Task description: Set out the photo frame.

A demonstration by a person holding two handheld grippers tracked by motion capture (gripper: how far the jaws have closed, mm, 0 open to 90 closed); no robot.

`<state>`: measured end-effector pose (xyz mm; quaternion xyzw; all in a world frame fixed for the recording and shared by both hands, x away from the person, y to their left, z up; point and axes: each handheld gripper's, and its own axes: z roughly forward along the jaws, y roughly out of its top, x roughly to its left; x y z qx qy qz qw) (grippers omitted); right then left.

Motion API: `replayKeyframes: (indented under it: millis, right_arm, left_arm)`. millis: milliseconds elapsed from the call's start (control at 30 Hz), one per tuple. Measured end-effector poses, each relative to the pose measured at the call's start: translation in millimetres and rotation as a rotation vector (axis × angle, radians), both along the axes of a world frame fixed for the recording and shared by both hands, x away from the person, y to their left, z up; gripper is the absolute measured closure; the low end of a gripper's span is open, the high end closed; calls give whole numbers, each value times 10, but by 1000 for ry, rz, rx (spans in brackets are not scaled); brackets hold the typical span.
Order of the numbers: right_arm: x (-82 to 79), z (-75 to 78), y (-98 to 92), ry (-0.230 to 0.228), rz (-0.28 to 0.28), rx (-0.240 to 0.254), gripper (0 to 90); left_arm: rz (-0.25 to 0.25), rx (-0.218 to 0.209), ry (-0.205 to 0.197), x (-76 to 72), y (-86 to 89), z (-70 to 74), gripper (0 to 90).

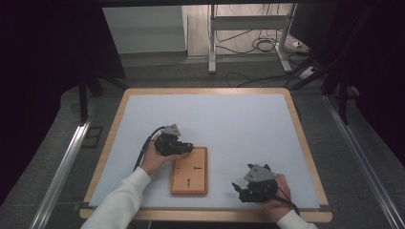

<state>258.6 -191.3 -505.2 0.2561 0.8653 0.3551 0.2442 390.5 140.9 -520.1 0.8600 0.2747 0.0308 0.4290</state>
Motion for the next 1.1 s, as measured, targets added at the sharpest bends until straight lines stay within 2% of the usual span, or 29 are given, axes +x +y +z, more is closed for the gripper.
replayKeyframes:
  millis: [133,367,400,467,500,533,567,600,733,800,967,1100]
  right_arm:
    - [-96,10,259,-9,55,-15,116]
    - [-184,3,619,-15,135,-38,96]
    - [-194,-13,706,-18,159,-54,92]
    - [-201,-23,753,-22,170,-63,91]
    - [-218,-46,852,-30,195,-86,90]
    - [-218,-46,852,-30,195,-86,90]
    - [-223,-77,951,-48,214,-115,90]
    - [-223,-77,951,-48,214,-115,90]
    - [-204,-149,1142,-78,219,-170,91]
    - [-176,-201,1249,-110,210,-216,98]
    - [-140,-240,1306,-145,192,-238,109]
    - [-132,-237,1323,-175,176,-253,113]
  left_arm:
    - [-4,-21,33,37,14,-5,824]
    - [-14,-50,91,124,52,-11,826]
    - [-17,-50,96,135,55,-9,828]
    - [-20,-57,108,153,60,-12,828]
    - [-22,-60,112,161,63,-13,827]
    - [-25,-63,117,169,66,-14,827]
    - [-28,-64,124,182,69,-14,827]
    - [-28,-64,124,182,69,-14,827]
    - [-34,-69,137,204,76,-17,827]
    - [-37,-71,140,209,77,-18,825]
    - [-40,-75,145,208,79,-23,818]
    - [-22,-75,140,199,75,-22,821]
